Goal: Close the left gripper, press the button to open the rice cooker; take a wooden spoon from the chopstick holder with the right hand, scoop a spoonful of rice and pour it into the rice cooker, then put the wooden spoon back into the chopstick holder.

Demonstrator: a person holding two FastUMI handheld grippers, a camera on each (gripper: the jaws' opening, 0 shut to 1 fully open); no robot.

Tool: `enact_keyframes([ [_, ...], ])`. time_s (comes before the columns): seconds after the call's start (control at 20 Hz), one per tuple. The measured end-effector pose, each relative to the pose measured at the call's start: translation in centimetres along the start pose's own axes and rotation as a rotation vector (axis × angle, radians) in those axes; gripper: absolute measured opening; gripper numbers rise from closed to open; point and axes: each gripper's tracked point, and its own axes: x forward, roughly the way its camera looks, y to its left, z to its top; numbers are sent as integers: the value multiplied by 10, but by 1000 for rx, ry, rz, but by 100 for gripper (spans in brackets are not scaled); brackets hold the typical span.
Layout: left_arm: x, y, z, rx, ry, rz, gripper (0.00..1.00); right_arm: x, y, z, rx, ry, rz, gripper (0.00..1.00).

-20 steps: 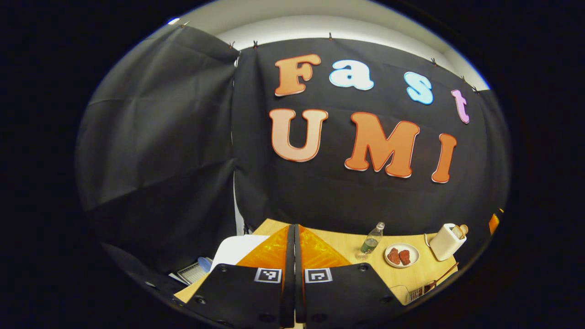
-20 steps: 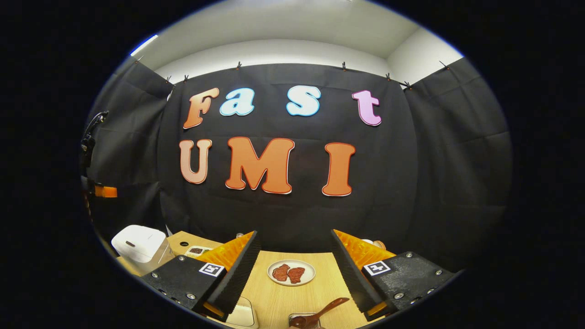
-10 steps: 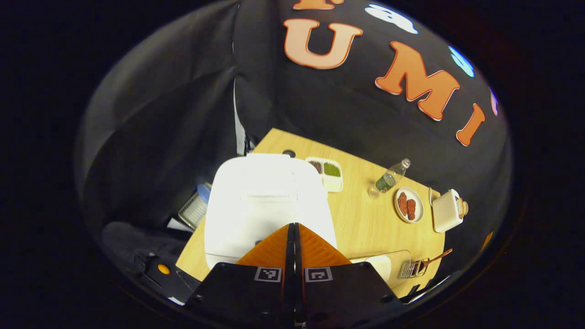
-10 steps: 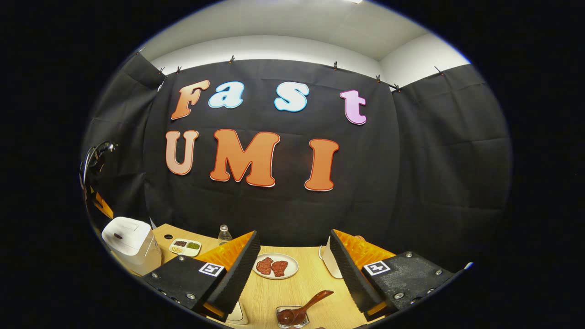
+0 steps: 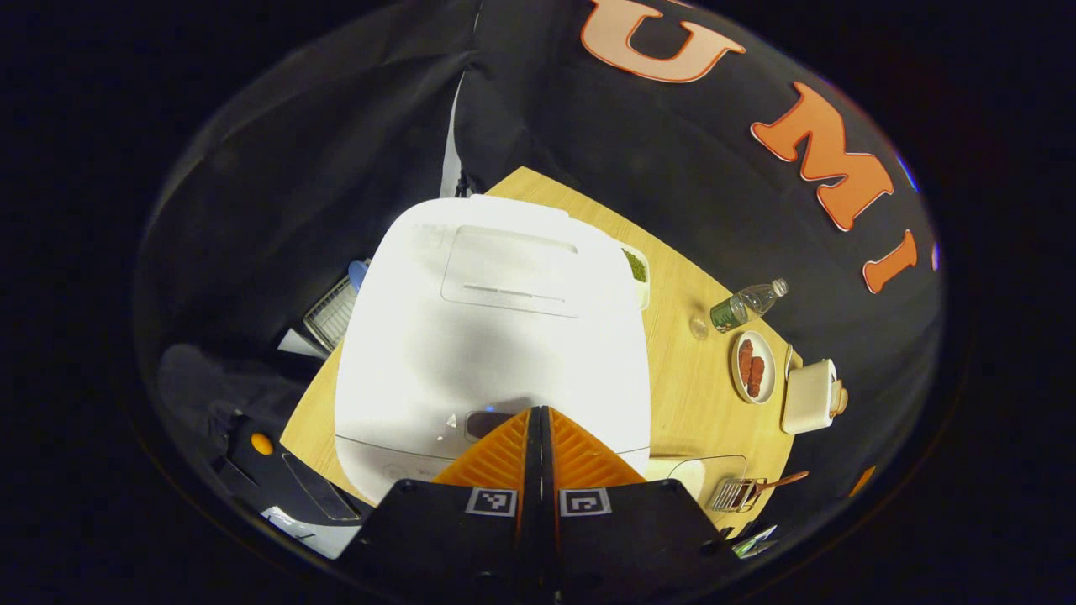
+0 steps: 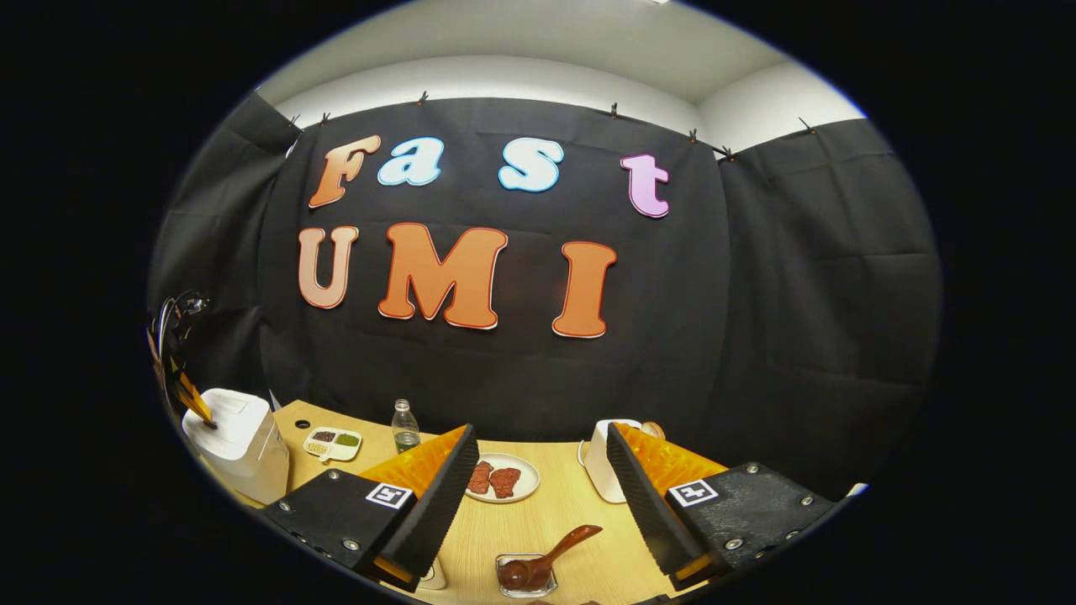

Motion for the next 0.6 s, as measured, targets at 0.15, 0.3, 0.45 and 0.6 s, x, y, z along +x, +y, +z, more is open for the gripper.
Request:
enact_keyframes([
  [0.15, 6, 0, 0, -4, -13, -20, 5, 2, -1, -8, -12, 20, 1, 95],
  [0.3, 8, 0, -6, 83, -44, -8, 6, 2, 2, -14, -2, 31, 10, 95],
  [0.45, -3, 3, -2, 139, -117, 28, 5, 3, 5, -27, -1, 55, 31, 95],
  [0.6, -29, -4, -1, 160, -204, 41, 5, 4, 3, -39, -4, 83, 41, 95],
])
